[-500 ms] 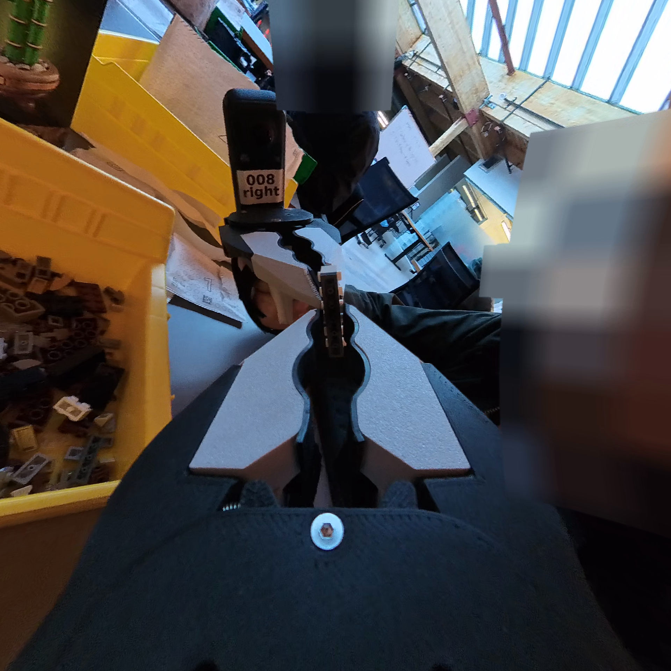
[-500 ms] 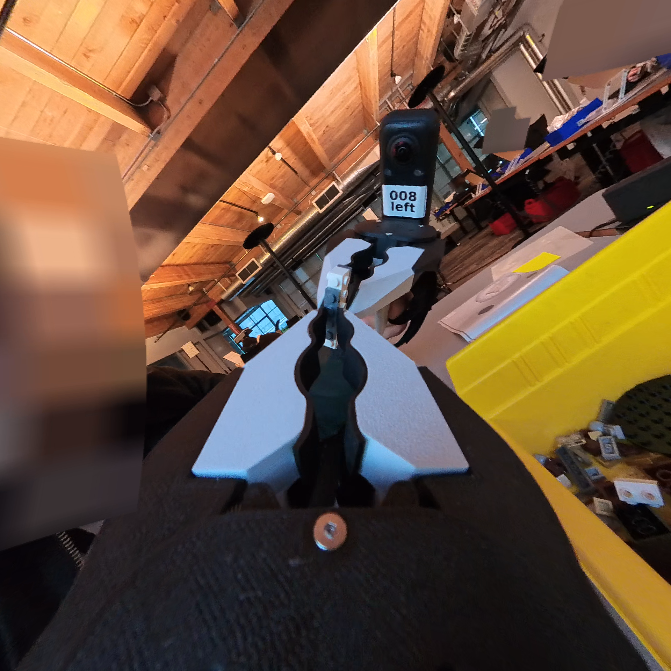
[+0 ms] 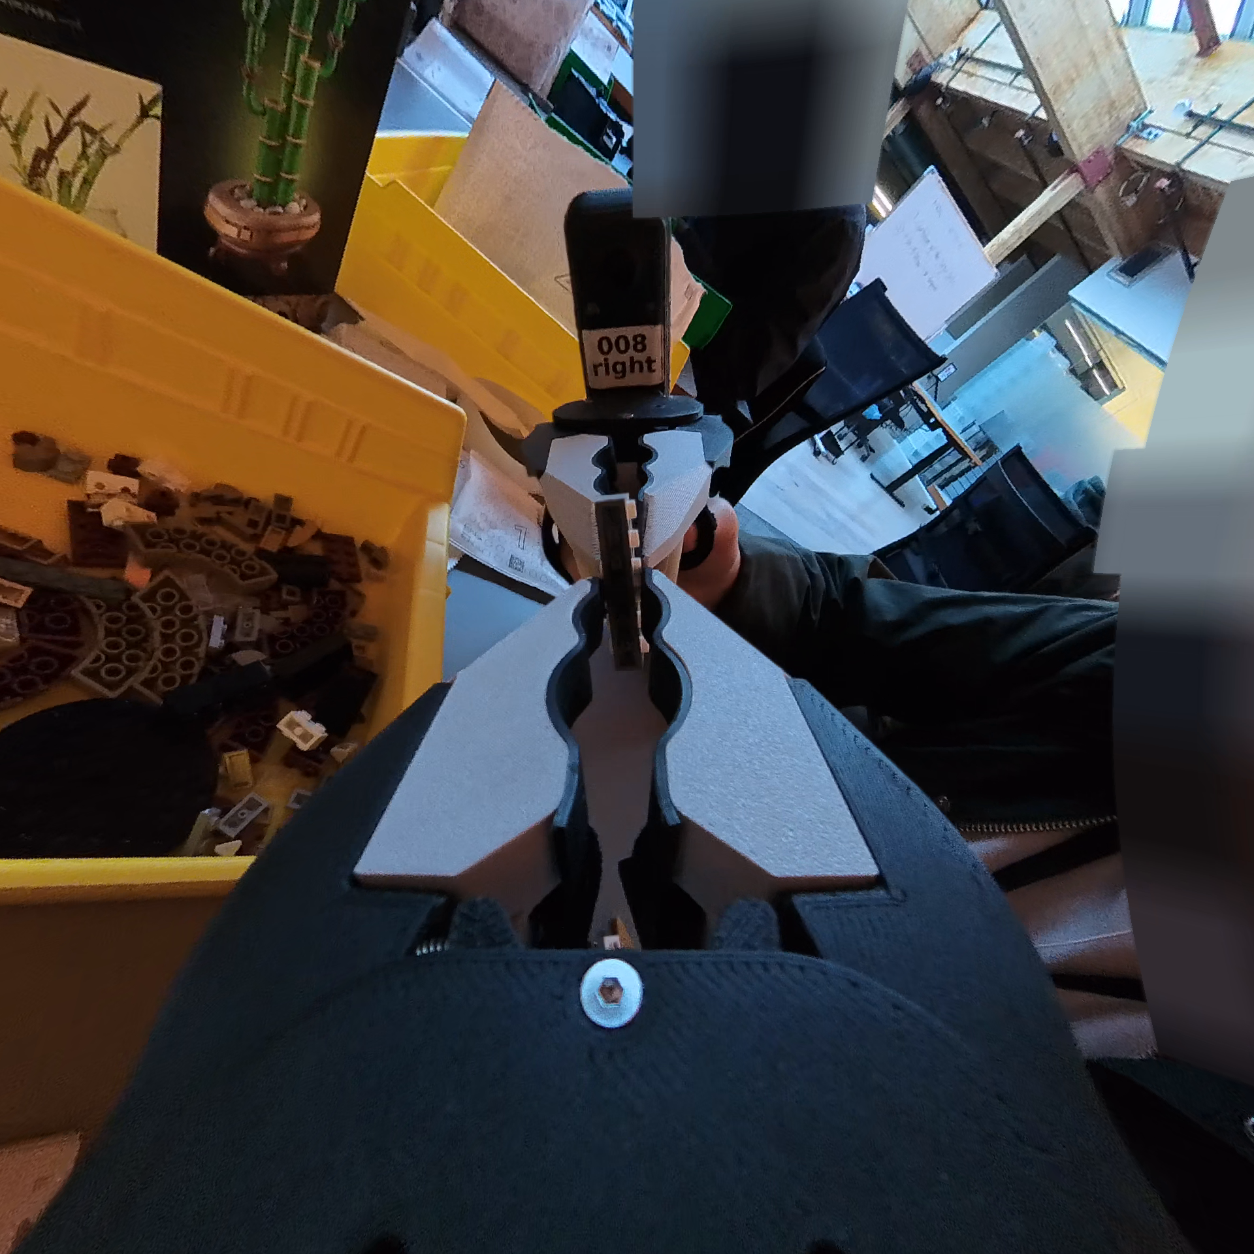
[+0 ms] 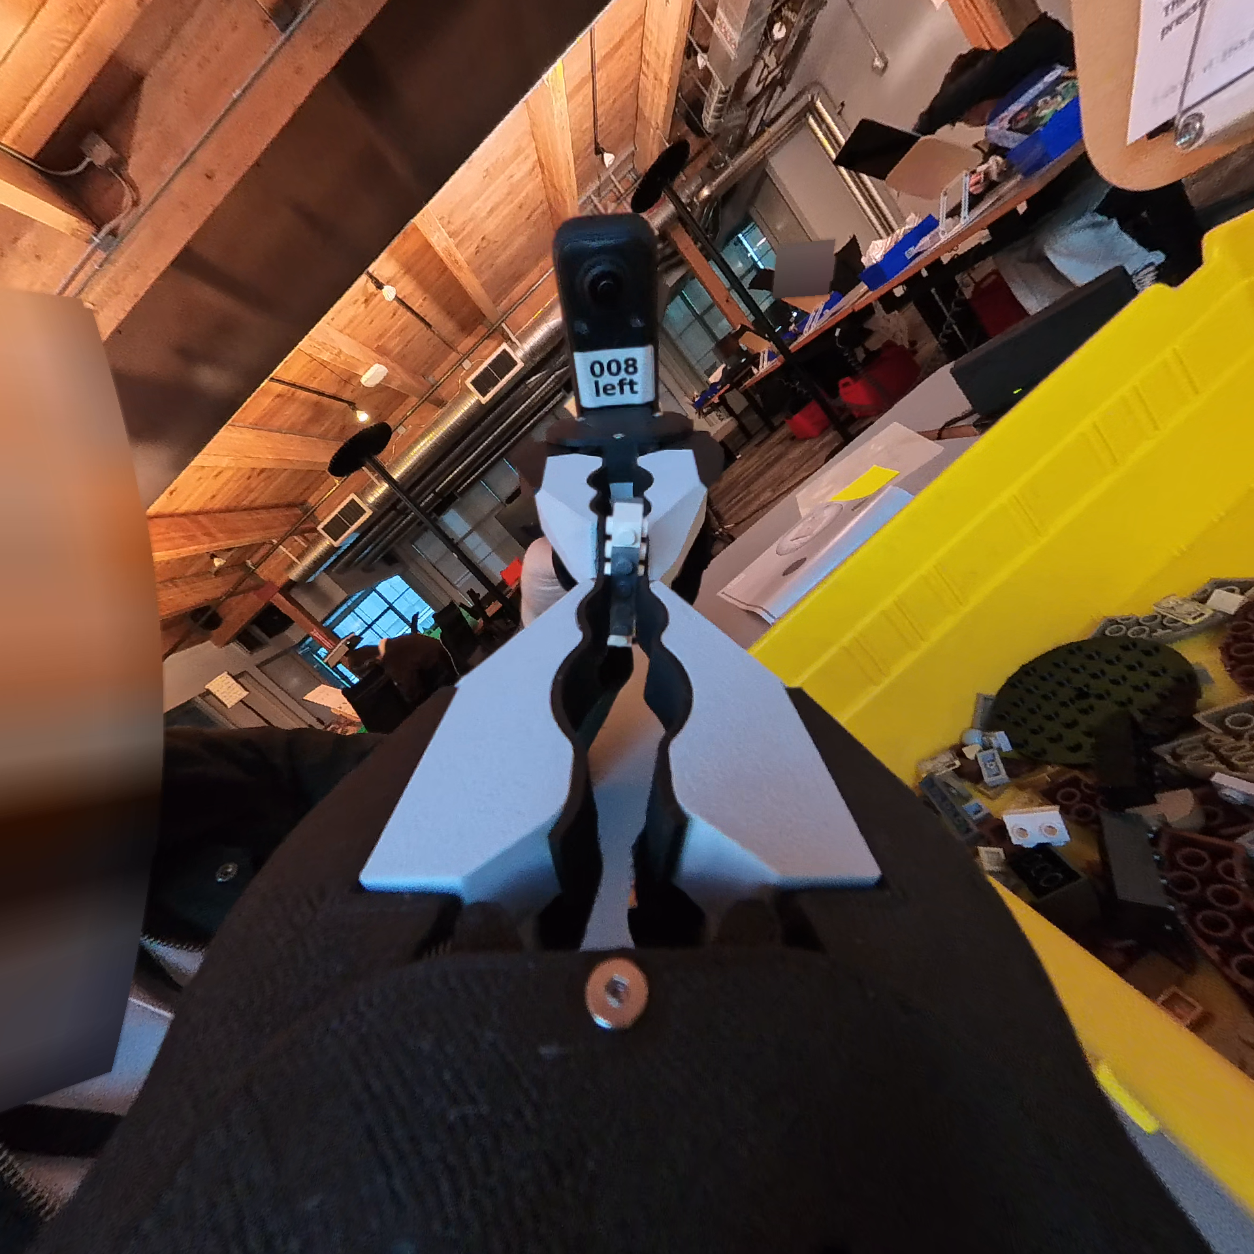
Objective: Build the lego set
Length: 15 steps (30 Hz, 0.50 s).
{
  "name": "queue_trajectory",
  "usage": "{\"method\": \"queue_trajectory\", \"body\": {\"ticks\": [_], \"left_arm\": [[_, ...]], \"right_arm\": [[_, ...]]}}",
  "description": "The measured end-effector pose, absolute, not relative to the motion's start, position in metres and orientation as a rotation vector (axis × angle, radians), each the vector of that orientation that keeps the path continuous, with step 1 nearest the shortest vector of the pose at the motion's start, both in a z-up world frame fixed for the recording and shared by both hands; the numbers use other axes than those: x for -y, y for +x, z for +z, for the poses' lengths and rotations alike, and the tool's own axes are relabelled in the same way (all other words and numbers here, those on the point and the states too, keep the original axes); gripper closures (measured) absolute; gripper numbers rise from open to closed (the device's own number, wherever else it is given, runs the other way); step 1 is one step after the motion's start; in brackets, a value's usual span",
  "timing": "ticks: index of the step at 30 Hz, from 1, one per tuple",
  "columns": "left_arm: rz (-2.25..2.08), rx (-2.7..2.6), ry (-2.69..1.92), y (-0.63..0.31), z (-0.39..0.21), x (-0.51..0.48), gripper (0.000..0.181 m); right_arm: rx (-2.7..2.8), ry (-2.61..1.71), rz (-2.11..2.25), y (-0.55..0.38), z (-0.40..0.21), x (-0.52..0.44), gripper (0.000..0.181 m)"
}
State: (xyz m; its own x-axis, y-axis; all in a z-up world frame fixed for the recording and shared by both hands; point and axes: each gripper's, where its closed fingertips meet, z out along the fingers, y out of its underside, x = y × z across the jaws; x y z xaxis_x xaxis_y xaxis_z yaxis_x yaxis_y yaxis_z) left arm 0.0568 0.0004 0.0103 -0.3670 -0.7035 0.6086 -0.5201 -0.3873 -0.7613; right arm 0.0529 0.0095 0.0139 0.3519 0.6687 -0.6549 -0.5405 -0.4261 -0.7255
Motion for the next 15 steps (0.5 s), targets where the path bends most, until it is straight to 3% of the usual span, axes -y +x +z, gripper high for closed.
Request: {"method": "queue_trajectory", "body": {"ticks": [9, 15], "left_arm": [[-1.891, -1.536, -1.652, 0.060, 0.021, -0.006, 0.173], [-2.038, -1.037, -1.463, 0.002, 0.089, -0.098, 0.174]], "right_arm": [[0.126, -1.485, 1.326, 0.056, 0.019, -0.009, 0.177], [0.013, -1.346, 1.266, 0.102, 0.038, -0.007, 0.177]]}}
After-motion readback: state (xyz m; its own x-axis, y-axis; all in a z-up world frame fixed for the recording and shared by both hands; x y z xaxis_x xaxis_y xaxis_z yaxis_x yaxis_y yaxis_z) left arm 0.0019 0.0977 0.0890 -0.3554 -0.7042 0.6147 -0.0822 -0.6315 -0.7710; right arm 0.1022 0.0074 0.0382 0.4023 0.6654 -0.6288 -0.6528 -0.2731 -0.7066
